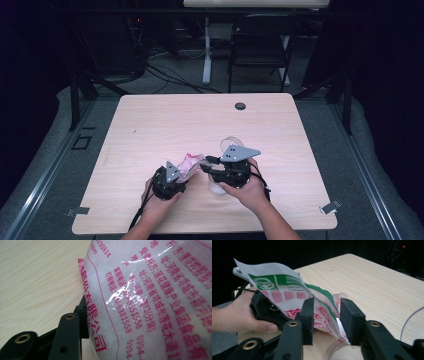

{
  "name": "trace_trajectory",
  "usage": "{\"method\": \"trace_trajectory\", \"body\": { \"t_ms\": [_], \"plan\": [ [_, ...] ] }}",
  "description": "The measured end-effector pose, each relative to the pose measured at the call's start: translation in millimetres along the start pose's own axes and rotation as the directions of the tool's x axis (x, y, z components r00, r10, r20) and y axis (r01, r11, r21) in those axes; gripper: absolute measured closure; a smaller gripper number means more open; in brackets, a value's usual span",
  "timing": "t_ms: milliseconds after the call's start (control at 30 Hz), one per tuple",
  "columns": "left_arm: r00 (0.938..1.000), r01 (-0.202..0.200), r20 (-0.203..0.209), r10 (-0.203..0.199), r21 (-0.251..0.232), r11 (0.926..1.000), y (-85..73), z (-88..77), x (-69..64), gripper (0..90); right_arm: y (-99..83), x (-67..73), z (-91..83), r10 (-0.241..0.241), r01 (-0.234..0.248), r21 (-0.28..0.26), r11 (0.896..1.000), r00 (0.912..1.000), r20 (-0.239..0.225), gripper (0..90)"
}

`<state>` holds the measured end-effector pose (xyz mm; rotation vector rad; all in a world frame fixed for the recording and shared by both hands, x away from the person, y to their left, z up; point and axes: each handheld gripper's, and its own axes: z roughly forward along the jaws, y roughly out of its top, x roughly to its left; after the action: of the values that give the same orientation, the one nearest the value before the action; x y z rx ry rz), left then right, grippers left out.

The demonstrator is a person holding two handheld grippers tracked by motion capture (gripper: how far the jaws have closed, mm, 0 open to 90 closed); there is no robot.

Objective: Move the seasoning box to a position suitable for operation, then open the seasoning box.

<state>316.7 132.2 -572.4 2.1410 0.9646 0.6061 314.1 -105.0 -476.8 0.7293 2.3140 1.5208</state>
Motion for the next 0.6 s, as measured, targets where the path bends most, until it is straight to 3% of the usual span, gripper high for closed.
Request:
{"method": "trace_trajectory", "body": {
  "t_ms": [600],
  "plan": [
    [0.9992, -0.020, -0.035, 0.018, -0.031, 0.9993, 5.4, -9.3, 4.7, 56.4, 4.2, 3.0, -4.4, -0.011, 0.012, -0.036, 0.999, 0.9998, 0.017, 52.4]
  ]
}}
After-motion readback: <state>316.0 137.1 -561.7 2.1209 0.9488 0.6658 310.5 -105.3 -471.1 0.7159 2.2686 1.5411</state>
